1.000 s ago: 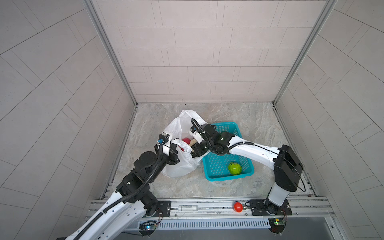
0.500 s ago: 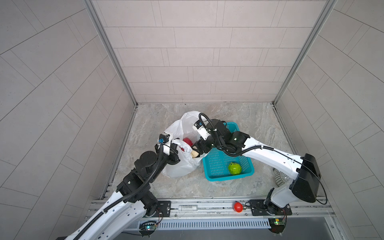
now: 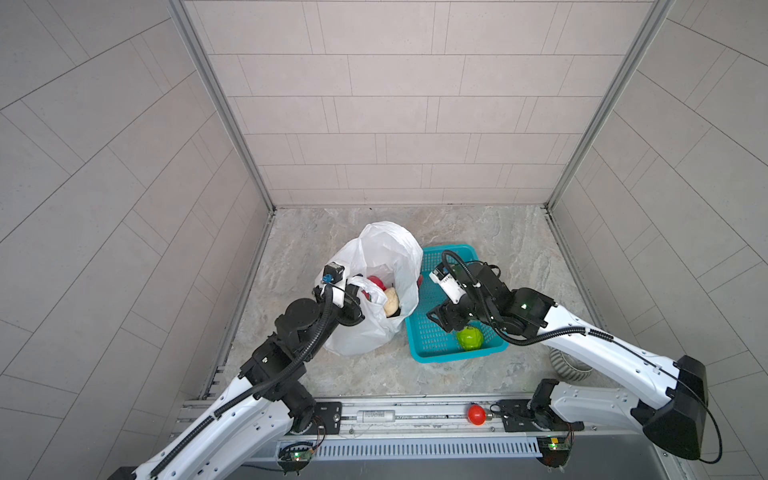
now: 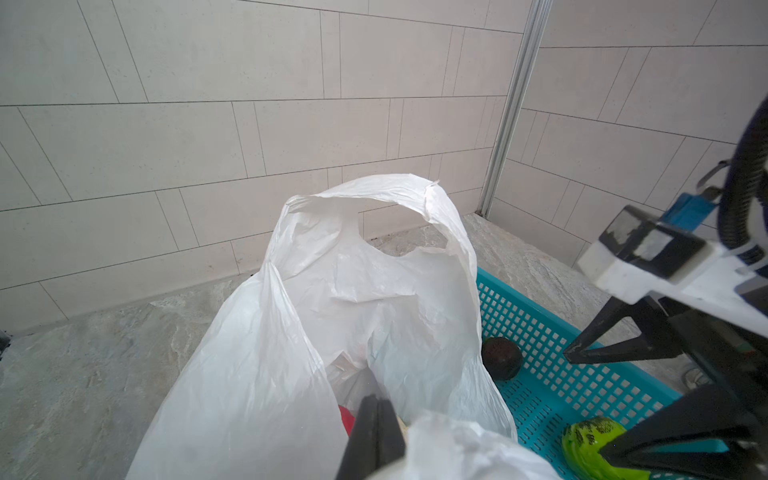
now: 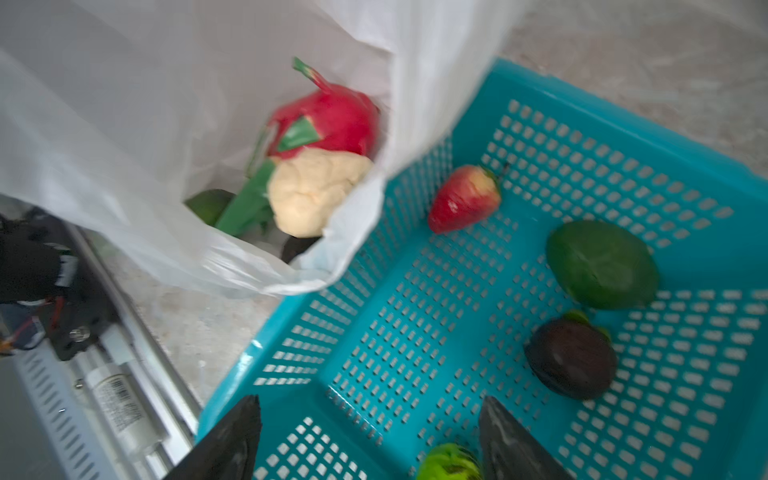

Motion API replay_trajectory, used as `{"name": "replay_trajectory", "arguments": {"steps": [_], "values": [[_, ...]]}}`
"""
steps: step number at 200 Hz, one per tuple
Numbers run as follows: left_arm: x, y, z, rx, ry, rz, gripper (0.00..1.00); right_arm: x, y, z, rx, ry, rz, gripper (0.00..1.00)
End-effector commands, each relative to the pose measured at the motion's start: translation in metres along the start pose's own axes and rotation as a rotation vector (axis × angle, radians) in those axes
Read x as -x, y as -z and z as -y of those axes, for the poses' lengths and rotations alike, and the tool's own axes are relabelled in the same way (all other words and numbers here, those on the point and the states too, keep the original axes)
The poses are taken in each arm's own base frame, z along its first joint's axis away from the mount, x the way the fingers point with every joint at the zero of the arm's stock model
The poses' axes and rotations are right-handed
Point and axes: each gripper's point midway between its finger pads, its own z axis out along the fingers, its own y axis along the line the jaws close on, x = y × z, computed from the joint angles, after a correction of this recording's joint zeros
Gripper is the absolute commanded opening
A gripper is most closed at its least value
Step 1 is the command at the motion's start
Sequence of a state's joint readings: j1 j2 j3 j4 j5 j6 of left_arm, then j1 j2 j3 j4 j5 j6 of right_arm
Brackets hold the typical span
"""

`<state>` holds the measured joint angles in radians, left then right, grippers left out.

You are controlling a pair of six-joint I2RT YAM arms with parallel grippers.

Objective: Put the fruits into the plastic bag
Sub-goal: 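Release the pale fruit and lower the right gripper onto the green melon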

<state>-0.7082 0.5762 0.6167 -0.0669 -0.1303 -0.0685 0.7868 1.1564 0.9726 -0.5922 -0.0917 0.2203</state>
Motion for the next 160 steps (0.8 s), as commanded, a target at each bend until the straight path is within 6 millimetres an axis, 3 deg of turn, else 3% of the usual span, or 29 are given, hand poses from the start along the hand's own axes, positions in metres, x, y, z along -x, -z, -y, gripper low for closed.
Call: {"name": "replay_trajectory", "arguments": {"steps": [1,42,104,160], "values": [[0.006,-0.002,0.004,-0.020,0.019,0.034,0.00,-0.041,-0.005,0.038,-0.199,-0.054,-0.124,0.79],[0.005,-0.003,0.005,-0.024,0.009,0.028,0.00,-0.077,-0.017,0.052,-0.276,-0.085,-0.222,0.79],[0.007,-0.006,0.007,-0.030,-0.002,0.026,0.00,-0.111,-0.030,0.065,-0.364,-0.062,-0.427,0.81],[0.006,-0.005,0.006,-0.029,0.011,0.029,0.00,-0.132,-0.051,0.058,-0.332,-0.052,-0.579,0.77]]}}
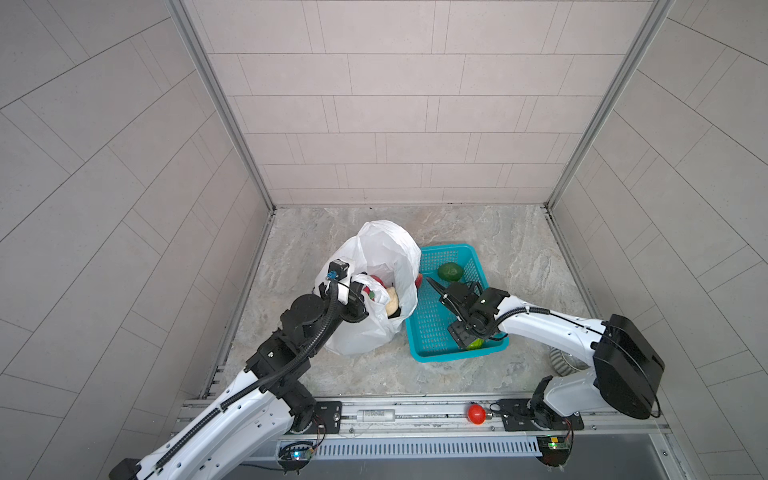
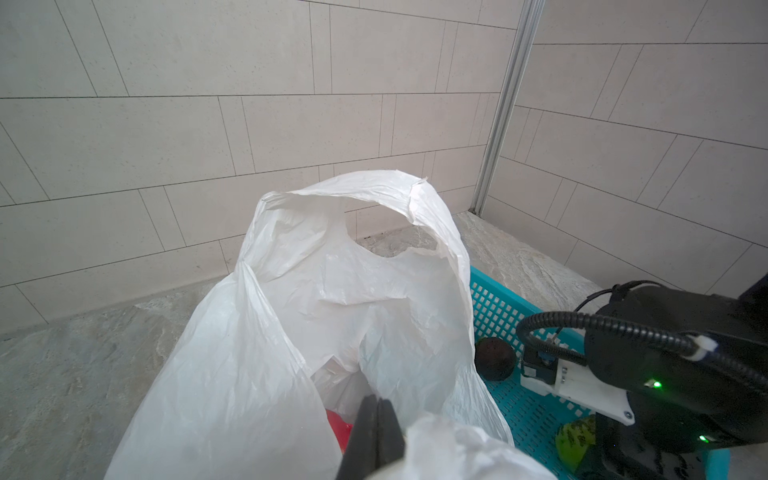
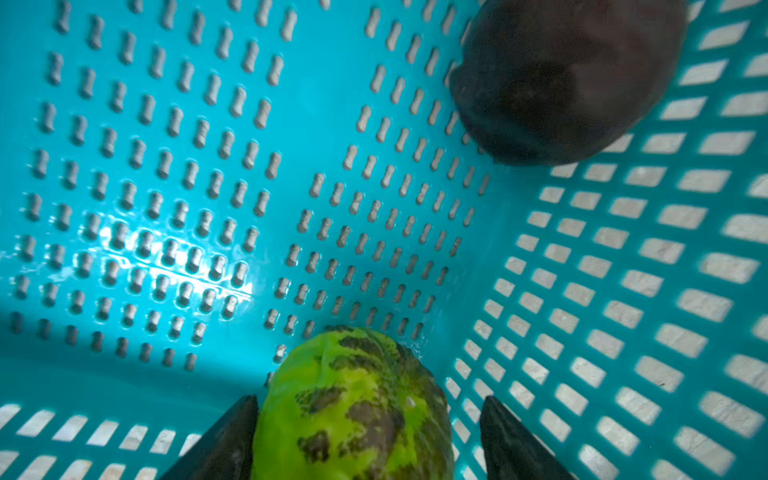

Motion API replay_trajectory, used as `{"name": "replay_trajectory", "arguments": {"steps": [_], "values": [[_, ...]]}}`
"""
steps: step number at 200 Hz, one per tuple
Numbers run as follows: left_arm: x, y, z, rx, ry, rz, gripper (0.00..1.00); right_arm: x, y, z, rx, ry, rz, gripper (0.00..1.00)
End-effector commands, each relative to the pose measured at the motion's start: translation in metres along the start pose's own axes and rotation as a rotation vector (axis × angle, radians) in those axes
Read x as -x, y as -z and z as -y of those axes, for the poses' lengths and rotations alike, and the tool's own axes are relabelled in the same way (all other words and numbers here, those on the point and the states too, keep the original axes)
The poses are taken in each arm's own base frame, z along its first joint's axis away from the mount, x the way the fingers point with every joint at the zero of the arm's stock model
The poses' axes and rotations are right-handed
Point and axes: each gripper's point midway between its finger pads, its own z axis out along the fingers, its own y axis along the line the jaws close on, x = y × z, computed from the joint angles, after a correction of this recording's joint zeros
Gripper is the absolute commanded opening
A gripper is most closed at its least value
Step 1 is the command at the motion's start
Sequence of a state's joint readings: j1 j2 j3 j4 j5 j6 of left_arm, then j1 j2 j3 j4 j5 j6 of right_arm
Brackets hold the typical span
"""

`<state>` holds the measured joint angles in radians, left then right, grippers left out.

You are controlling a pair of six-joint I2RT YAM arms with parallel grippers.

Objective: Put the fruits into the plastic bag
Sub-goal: 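Release the pale fruit and lower the right gripper onto the green melon, then grasp the green melon and lower it into the bag with the right gripper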

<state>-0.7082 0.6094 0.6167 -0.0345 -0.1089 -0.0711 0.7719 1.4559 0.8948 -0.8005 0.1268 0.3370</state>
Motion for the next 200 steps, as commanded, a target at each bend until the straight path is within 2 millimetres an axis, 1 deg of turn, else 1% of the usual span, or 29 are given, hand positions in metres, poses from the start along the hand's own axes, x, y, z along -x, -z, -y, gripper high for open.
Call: {"name": "replay_trajectory", "arguments": {"steps": [1,23,36,53,70,83,97,109,122,136,151,162,173,194,200], "values": [[0.007,0.002,0.001,-0.008,0.008,0.031,0.00,-0.005,-0.002,0.000,-0.003,0.005,-0.050,0.77],[0.008,0.003,0.001,-0.006,0.009,0.036,0.00,-0.006,-0.008,-0.002,0.000,0.012,-0.075,0.68],[0.008,0.003,0.000,-0.004,0.011,0.037,0.00,-0.006,-0.008,-0.003,0.004,0.014,-0.078,0.59],[0.008,0.003,0.000,-0.004,0.016,0.038,0.00,-0.004,-0.003,0.001,-0.004,0.008,-0.050,0.48],[0.008,0.003,0.001,-0.006,0.020,0.037,0.00,0.005,0.010,0.003,0.004,-0.010,0.017,0.43],[0.009,0.003,0.001,-0.006,0.022,0.039,0.00,0.019,0.030,0.002,0.045,-0.032,0.103,0.42],[0.009,0.004,0.001,-0.008,0.021,0.040,0.00,0.038,0.059,-0.011,0.161,-0.040,0.228,0.41],[0.009,0.005,0.001,-0.007,0.018,0.041,0.00,0.056,0.094,-0.033,0.316,0.026,0.371,0.41],[0.009,0.005,0.000,-0.007,0.017,0.040,0.00,0.072,0.134,-0.053,0.438,0.072,0.539,0.41],[0.010,0.007,0.000,-0.008,0.017,0.045,0.00,0.085,0.177,-0.066,0.528,0.122,0.673,0.41],[0.011,0.008,0.000,-0.010,0.018,0.050,0.00,0.100,0.208,-0.072,0.585,0.141,0.743,0.41],[0.012,0.010,0.001,-0.014,0.019,0.055,0.00,0.112,0.224,-0.077,0.612,0.151,0.781,0.41],[0.014,0.011,0.001,-0.017,0.020,0.062,0.00,0.127,0.234,-0.083,0.634,0.159,0.814,0.41],[0.019,0.015,0.000,-0.018,0.023,0.077,0.00,0.158,0.242,-0.100,0.686,0.159,0.851,0.41],[0.021,0.017,0.000,-0.015,0.023,0.082,0.00,0.166,0.241,-0.106,0.698,0.155,0.850,0.41]]}}
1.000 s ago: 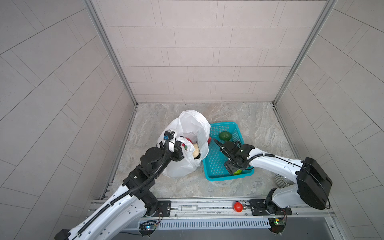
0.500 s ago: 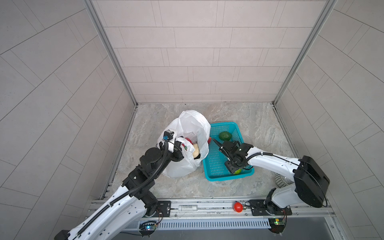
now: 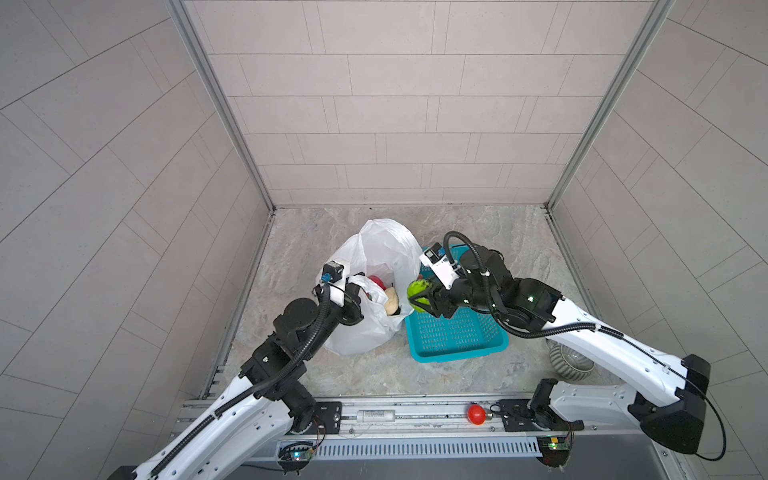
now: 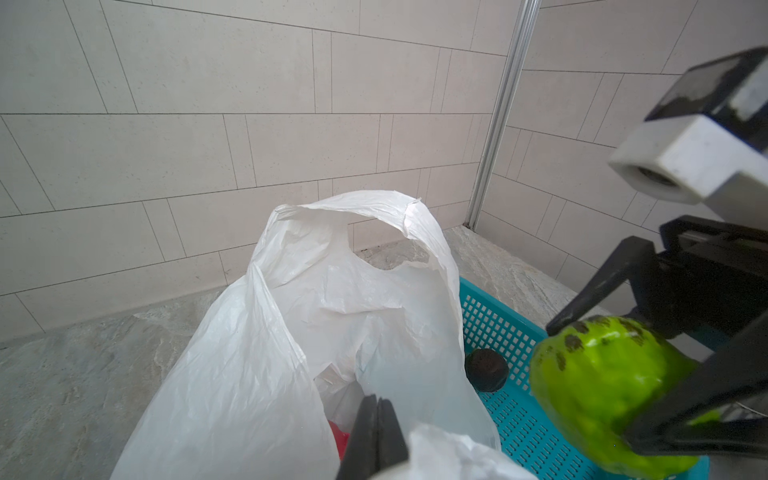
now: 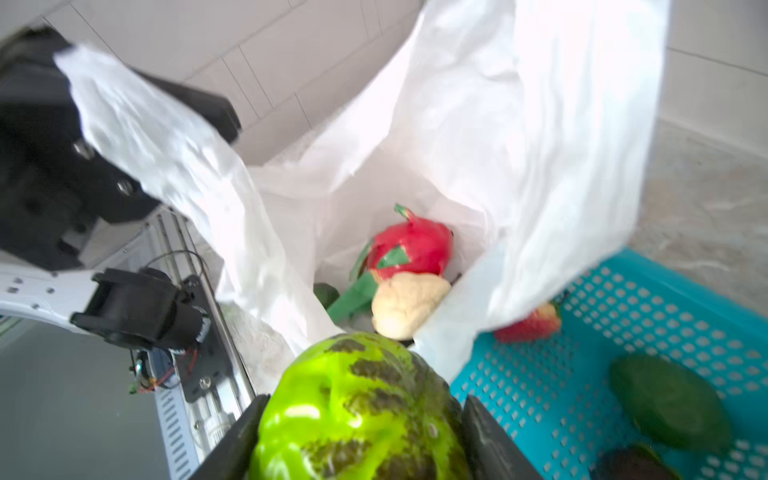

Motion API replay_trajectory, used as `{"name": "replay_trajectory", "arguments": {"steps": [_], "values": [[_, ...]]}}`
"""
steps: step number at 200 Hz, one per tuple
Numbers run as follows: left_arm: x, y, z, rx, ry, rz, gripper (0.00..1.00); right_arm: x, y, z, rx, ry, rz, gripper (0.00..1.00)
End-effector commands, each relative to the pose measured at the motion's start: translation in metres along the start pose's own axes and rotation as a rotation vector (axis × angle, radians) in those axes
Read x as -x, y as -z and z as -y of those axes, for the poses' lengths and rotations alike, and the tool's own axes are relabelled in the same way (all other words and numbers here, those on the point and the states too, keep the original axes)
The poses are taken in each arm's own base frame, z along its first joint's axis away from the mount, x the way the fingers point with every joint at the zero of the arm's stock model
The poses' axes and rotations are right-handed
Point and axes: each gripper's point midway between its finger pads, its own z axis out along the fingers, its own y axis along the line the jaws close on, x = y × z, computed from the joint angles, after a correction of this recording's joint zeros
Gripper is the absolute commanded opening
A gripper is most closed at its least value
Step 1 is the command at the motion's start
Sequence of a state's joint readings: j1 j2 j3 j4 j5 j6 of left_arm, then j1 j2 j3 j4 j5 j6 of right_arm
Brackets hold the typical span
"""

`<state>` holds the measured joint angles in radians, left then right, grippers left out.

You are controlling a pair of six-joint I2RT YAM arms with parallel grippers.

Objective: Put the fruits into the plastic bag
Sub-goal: 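Grasp the green melon and lower it into the bag with the right gripper, then release the melon and lower the right gripper onto the dark mangosteen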

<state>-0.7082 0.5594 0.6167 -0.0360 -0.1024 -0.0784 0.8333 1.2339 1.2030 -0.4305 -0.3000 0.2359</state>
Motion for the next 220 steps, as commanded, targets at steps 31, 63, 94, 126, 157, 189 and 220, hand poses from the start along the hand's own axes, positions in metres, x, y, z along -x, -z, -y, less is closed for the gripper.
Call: {"name": "replay_trajectory", "arguments": {"steps": [31,63,94,126,157,189,220], "values": [[0.024,0.018,-0.002,-0.001,0.010,0.066,0.00,0.039,-0.072,-0.013,0.046,0.009,0.022,0.43],[0.043,0.030,-0.003,-0.005,0.019,0.127,0.00,0.032,-0.119,0.013,-0.080,-0.009,-0.087,0.46],[0.049,0.032,-0.004,0.001,0.013,0.149,0.00,0.012,-0.153,0.029,-0.097,-0.043,-0.189,0.52],[0.040,0.025,-0.003,-0.002,0.014,0.118,0.00,0.008,-0.162,0.046,-0.129,-0.072,-0.205,0.60],[0.037,0.021,-0.002,-0.003,0.019,0.115,0.00,0.017,-0.155,0.065,-0.195,-0.067,-0.182,0.73],[0.034,0.018,-0.001,-0.006,0.017,0.103,0.00,0.026,-0.143,0.065,-0.191,-0.034,-0.177,0.81],[0.033,0.015,0.001,-0.014,0.026,0.088,0.00,0.040,-0.122,0.050,-0.136,-0.004,-0.148,0.81]]}}
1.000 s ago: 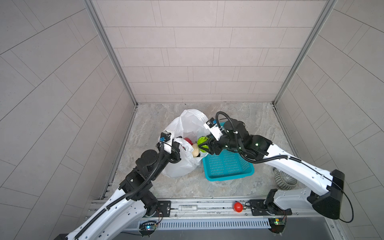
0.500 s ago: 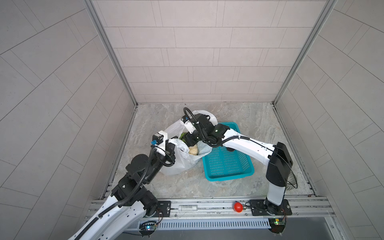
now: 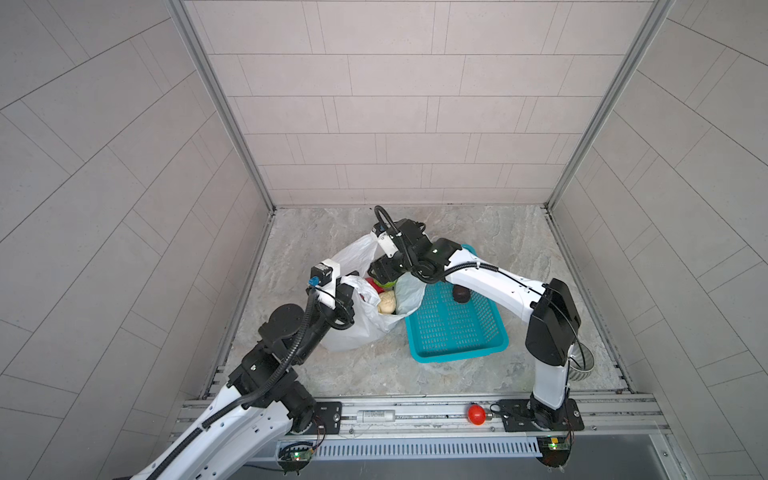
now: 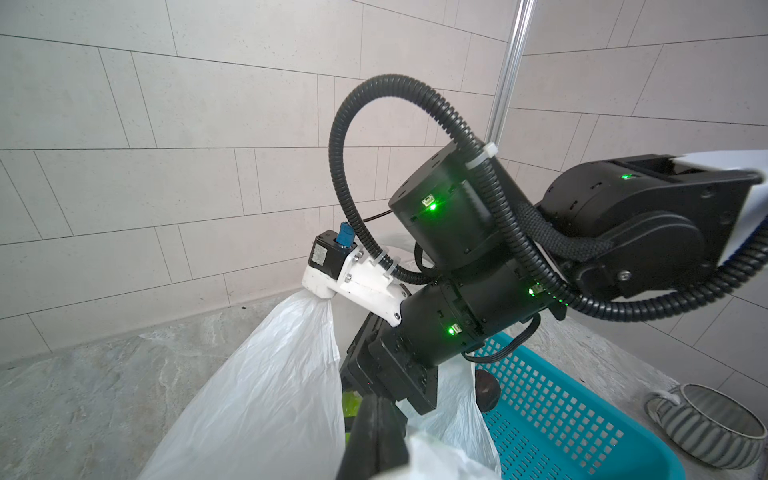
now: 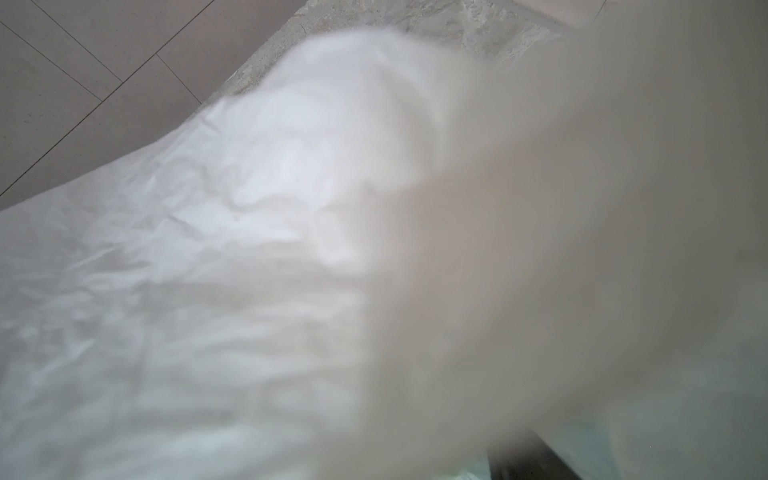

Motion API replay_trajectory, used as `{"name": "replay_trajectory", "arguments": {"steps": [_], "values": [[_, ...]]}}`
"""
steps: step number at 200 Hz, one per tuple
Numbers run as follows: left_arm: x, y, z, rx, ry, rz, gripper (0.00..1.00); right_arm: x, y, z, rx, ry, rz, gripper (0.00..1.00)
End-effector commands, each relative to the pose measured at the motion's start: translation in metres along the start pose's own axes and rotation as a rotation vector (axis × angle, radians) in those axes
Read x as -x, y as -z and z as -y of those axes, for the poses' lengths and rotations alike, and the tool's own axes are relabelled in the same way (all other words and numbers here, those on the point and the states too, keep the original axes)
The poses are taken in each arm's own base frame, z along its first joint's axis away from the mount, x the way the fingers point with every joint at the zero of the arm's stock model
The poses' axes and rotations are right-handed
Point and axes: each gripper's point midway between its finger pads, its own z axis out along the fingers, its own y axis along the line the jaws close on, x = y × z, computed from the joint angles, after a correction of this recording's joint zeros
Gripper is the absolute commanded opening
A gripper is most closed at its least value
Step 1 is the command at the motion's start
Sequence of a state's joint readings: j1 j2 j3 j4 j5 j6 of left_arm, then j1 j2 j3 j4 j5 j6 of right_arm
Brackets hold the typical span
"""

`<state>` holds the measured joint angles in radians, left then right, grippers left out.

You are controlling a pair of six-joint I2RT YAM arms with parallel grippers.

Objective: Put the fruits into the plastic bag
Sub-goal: 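Release the melon and lower the right gripper onto the dark mangosteen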

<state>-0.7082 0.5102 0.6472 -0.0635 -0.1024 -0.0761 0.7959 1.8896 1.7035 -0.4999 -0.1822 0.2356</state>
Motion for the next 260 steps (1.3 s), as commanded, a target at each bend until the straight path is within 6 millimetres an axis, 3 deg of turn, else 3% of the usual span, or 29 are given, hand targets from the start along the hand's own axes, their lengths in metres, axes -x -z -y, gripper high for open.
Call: {"name": "replay_trajectory", "arguments": {"steps": [1,28,65,92,114,137,162,197,260], "values": [[0.014,0.000,0.002,-0.010,0.019,0.037,0.00,0.016,0.041,-0.013,0.043,0.047,0.050,0.81],[0.015,-0.001,0.001,0.000,0.031,0.048,0.00,0.017,0.084,-0.028,0.126,0.086,0.132,0.79],[0.012,-0.005,-0.002,0.018,0.031,0.043,0.00,-0.006,0.139,-0.034,0.173,0.106,0.209,0.79],[0.012,-0.007,-0.003,0.026,0.034,0.042,0.00,-0.031,0.169,-0.005,0.107,0.017,0.273,0.80],[0.012,-0.007,-0.005,0.035,0.035,0.046,0.00,-0.052,0.180,0.043,-0.057,-0.111,0.313,0.80],[0.010,-0.007,-0.005,0.037,0.036,0.044,0.00,-0.082,0.174,0.096,-0.257,-0.246,0.262,0.79],[0.011,-0.006,-0.005,0.033,0.044,0.048,0.00,-0.115,0.147,0.131,-0.384,-0.312,0.114,0.78],[0.013,-0.001,-0.007,0.040,0.052,0.054,0.00,-0.149,0.108,0.157,-0.489,-0.331,-0.063,0.76],[0.007,0.006,-0.012,0.064,0.050,0.045,0.00,-0.193,0.074,0.187,-0.570,-0.388,-0.258,0.74]]}}
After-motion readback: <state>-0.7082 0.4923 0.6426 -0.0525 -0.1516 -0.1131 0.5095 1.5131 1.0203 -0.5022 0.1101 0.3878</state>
